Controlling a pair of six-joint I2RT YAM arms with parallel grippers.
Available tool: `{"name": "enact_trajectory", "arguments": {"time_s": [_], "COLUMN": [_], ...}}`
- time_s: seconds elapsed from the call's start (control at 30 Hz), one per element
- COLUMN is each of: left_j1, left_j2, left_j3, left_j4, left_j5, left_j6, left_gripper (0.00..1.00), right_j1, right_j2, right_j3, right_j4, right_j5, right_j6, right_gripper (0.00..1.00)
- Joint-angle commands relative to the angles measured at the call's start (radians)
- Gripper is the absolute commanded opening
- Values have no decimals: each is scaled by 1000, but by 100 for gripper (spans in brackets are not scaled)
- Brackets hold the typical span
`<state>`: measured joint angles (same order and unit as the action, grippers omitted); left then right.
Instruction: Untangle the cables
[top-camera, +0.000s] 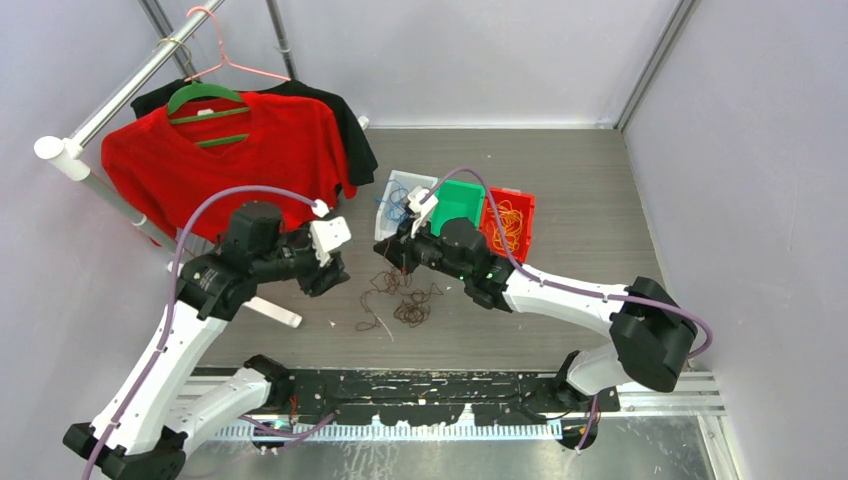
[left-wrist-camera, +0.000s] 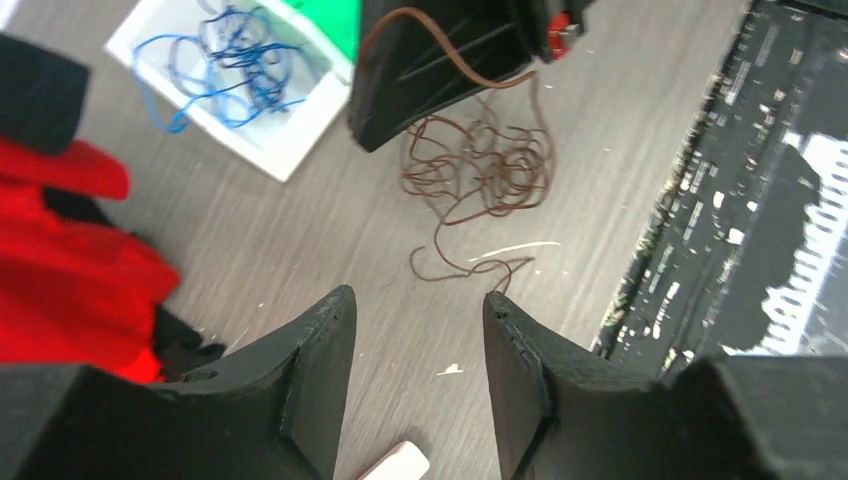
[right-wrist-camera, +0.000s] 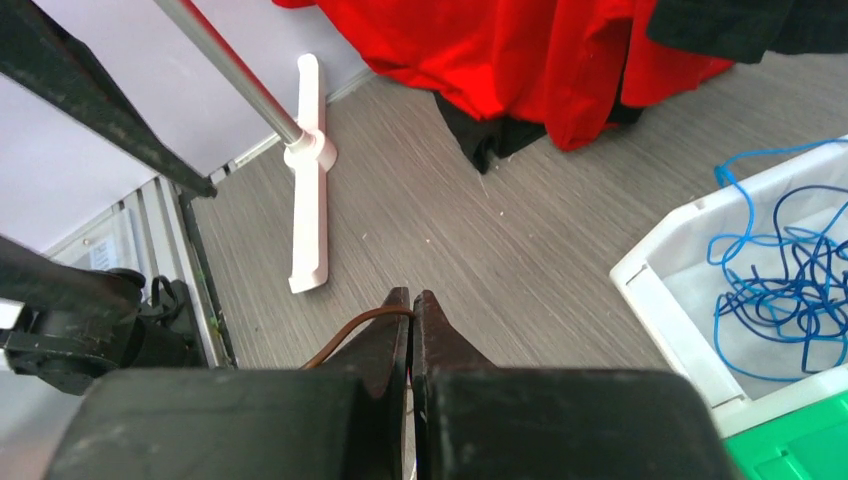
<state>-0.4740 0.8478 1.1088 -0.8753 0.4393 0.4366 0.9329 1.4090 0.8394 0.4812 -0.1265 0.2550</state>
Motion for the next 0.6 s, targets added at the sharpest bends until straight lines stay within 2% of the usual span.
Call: {"name": "enact_trajectory", "arguments": {"time_s": [0.0, 0.2, 0.27, 0.37, 0.43, 0.57], "left_j1": [-2, -2, -2, -2, -3, -4], "left_j2": [18, 45, 55, 41, 13, -46], "left_j3": [31, 21, 22, -28, -82, -182], "left_j4": [-30, 171, 198, 247, 290, 381], "left_j5": [176, 201, 249, 276, 252, 203], "left_j6": [63, -355, -442, -508, -522, -511], "left_gripper": [52, 61, 63, 65, 69, 69], "right_j1": [28, 129, 155, 174, 180, 208], "right_j2": [-27, 10, 24, 37, 44, 69], "right_j3": [59, 149, 175, 211, 237, 295], "right_j4": [-54, -210, -236, -263, -287, -360], "right_j5": [22, 272, 345, 482, 563, 689], "right_j6": [5, -86, -95, -57, -3, 57], "right_gripper": [1, 1, 1, 1, 1, 1]}}
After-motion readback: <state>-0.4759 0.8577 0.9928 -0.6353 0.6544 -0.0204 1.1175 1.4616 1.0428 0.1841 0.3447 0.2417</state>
